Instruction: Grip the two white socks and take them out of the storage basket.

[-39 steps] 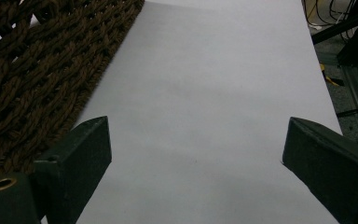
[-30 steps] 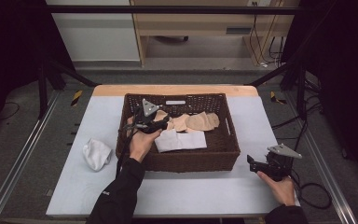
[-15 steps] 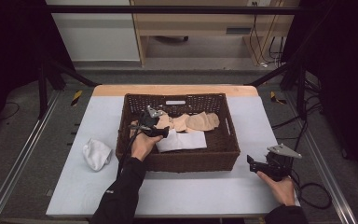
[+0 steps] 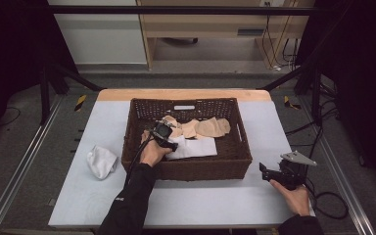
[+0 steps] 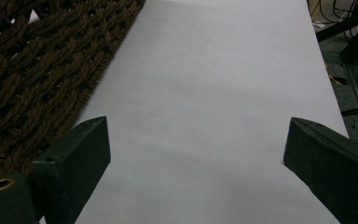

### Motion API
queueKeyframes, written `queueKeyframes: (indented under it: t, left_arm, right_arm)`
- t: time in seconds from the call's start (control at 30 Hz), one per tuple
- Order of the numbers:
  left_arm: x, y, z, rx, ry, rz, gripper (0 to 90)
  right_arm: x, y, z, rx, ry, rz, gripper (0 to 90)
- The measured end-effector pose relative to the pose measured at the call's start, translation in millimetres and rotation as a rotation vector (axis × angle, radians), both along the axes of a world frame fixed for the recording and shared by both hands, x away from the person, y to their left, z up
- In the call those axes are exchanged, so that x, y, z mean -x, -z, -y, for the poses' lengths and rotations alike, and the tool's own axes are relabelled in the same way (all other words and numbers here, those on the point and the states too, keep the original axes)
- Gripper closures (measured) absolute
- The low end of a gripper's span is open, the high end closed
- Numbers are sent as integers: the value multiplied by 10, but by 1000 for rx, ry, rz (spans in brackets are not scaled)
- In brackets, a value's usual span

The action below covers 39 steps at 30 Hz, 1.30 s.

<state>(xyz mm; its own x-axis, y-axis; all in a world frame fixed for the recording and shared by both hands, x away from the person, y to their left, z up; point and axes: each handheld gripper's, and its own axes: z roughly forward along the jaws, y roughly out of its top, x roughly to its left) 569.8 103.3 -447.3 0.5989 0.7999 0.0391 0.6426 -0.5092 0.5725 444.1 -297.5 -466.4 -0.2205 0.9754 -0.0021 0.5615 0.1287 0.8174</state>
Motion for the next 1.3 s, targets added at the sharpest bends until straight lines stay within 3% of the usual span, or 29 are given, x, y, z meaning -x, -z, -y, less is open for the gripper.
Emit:
queueKeyframes:
  t: [0.13,0.23,0.4,0.47,0.8,0.97,1.0,1.1,1.13,1.17,1.2,1.3]
  left_arm:
    - [19,-35,-4,-11,10,-19,759]
    - [35,-72,-10,12,13,-6,860]
    - [64,-144,-26,53,17,44,875]
    - [83,-205,-39,120,8,84,876]
    - [194,-477,-100,314,11,313,878]
    - [289,-674,-130,391,17,424,879]
    - [289,-674,-130,391,17,424,879]
    - [368,-849,-159,443,21,494,879]
    - [368,-849,-159,443,21,494,879]
    - [406,-931,-174,472,23,524,879]
    - [406,-931,-174,472,23,524,879]
    - [479,-1076,-222,520,21,572,880]
  right_arm:
    - [0,-1,2,1,0,0,75]
    - [1,-1,2,0,1,1,75]
    - [3,-5,5,-1,2,2,75]
    - [5,-6,4,-2,3,2,75]
    - [1,-5,8,2,5,3,75]
    - [3,-6,7,1,5,4,75]
    - [3,-6,7,1,5,4,75]
    - [5,-7,8,2,5,5,75]
    - [4,-7,8,2,5,5,75]
    - [3,-7,10,3,5,5,76]
    - [3,-7,10,3,5,5,76]
    - [3,-7,8,3,5,5,76]
